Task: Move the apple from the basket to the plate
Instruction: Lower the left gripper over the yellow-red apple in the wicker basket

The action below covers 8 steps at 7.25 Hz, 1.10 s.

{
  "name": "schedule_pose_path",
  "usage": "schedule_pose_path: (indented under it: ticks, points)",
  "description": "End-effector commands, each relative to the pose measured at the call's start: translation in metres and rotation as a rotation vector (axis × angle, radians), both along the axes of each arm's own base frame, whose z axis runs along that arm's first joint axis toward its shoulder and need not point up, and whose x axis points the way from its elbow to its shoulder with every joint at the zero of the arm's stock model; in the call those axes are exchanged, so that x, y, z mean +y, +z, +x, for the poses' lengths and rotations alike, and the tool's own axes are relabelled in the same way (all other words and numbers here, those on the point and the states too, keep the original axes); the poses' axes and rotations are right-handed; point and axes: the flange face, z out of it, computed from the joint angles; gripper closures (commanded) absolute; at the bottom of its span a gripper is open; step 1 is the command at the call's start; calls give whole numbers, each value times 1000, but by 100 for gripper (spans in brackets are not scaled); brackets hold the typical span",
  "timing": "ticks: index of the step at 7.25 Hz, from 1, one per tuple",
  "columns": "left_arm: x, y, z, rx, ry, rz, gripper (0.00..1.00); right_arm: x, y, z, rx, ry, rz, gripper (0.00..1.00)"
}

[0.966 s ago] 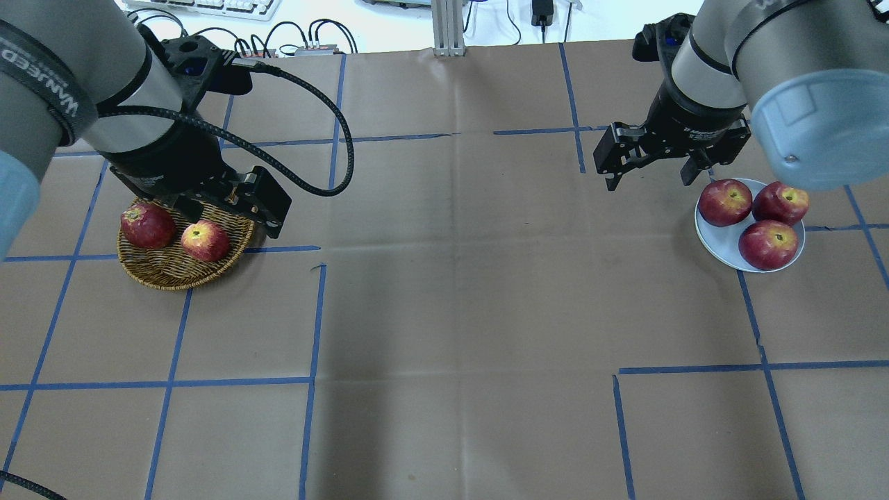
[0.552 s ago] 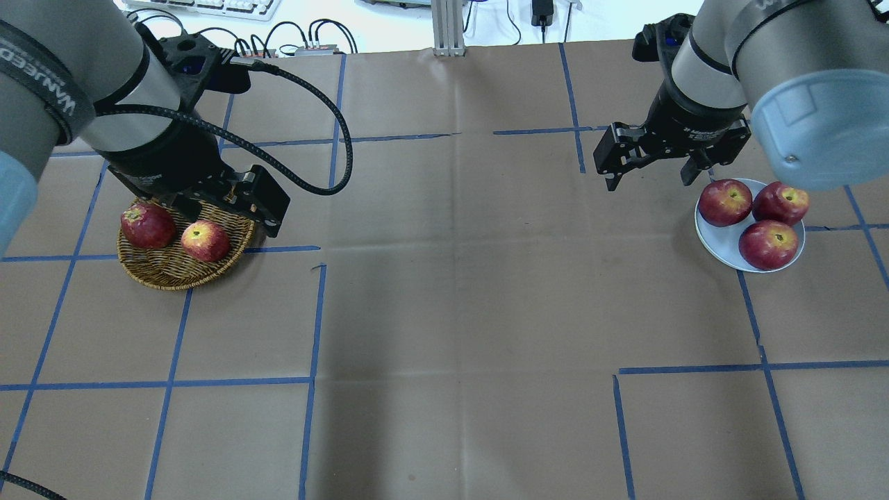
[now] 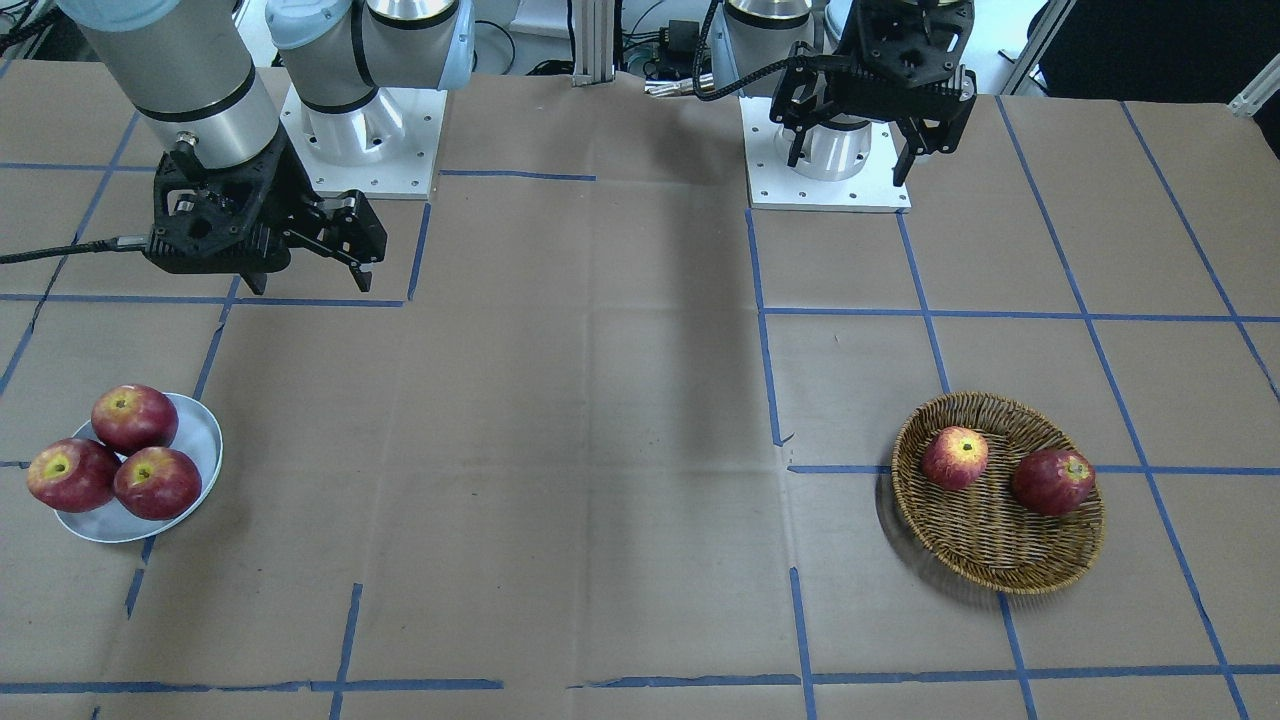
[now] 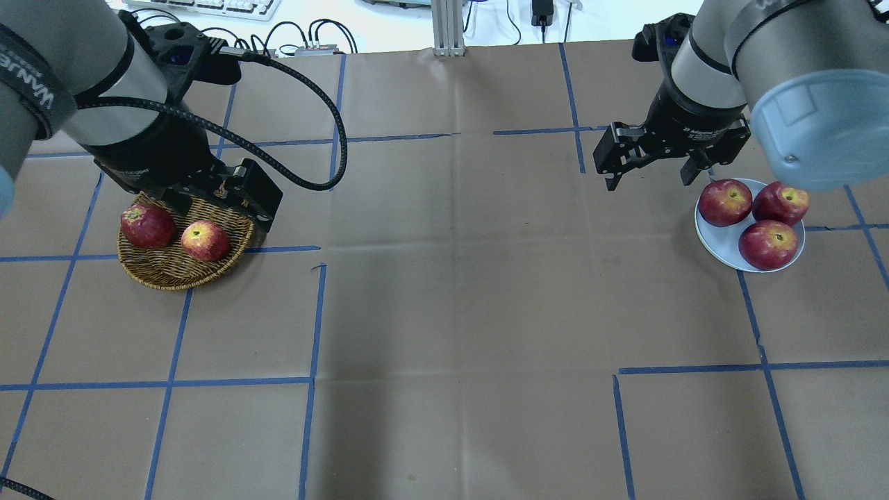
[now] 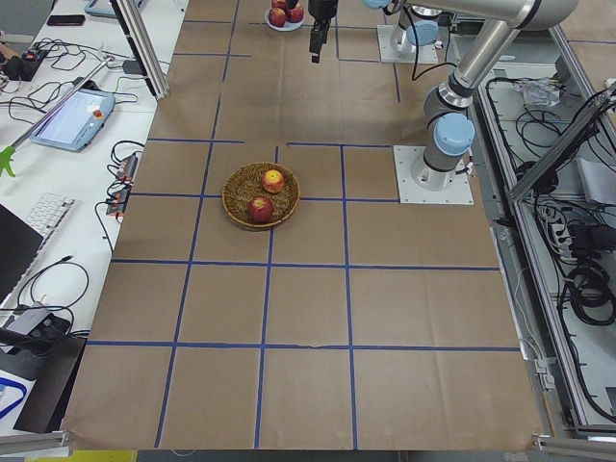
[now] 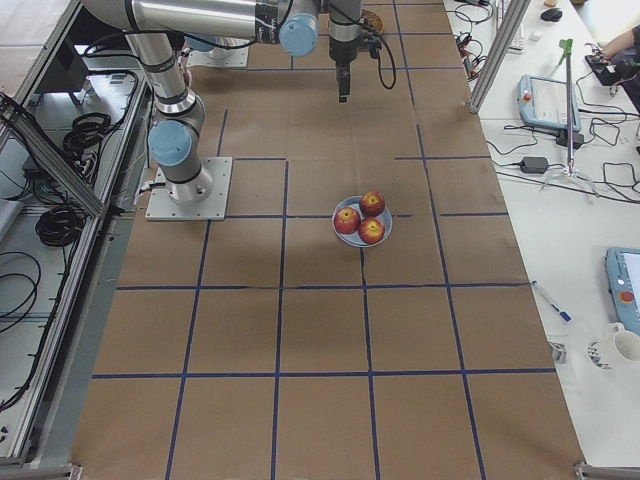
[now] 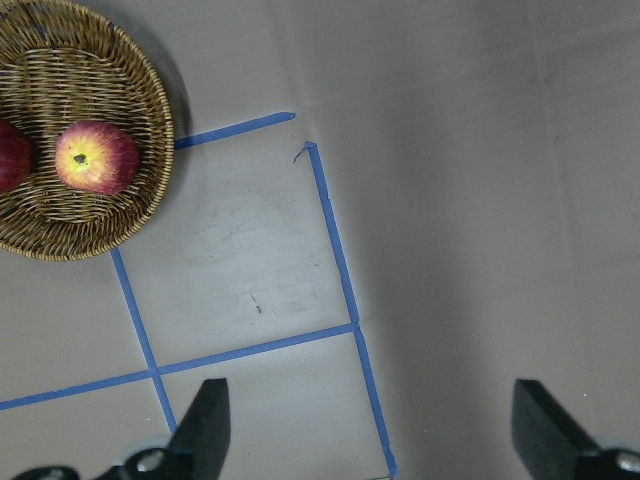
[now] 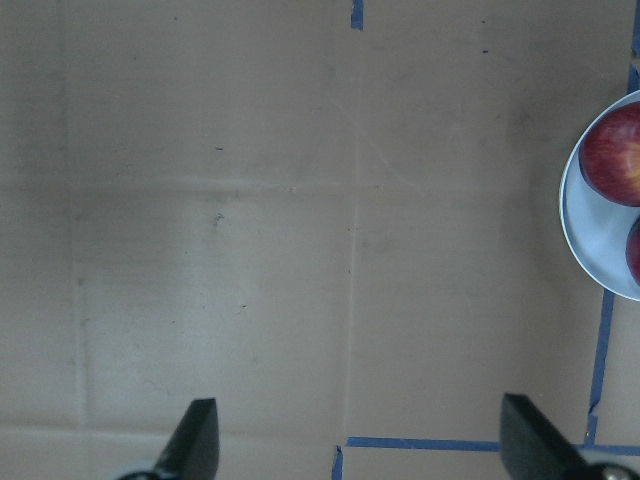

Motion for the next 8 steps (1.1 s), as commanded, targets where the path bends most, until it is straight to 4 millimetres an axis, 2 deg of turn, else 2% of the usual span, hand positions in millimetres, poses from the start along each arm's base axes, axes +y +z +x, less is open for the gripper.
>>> schedule_pose_path:
  ticks: [1, 2, 3, 4, 5, 7, 8]
  points:
    - [-3, -23, 6, -47, 7, 39, 1, 0, 0, -1, 0, -1, 1, 0]
    - [-14, -39, 23, -44, 23, 43, 1, 0, 0, 0, 0, 0, 2, 0]
    - [-33, -66, 65, -35, -22, 51, 1, 0, 0, 1, 0, 2, 2, 0]
    - [-45, -115, 104, -30, -57, 58, 1, 0, 0, 0, 0, 0, 1, 0]
    - [-62, -158, 127, -53, -126, -11, 1, 0, 0, 1, 0, 2, 2, 0]
    - [-94, -224, 154, -34, -177, 51, 1, 0, 0, 0, 0, 0, 2, 0]
    - [-105, -247, 160, -32, -215, 67, 1, 1, -1, 1, 0, 2, 4, 0]
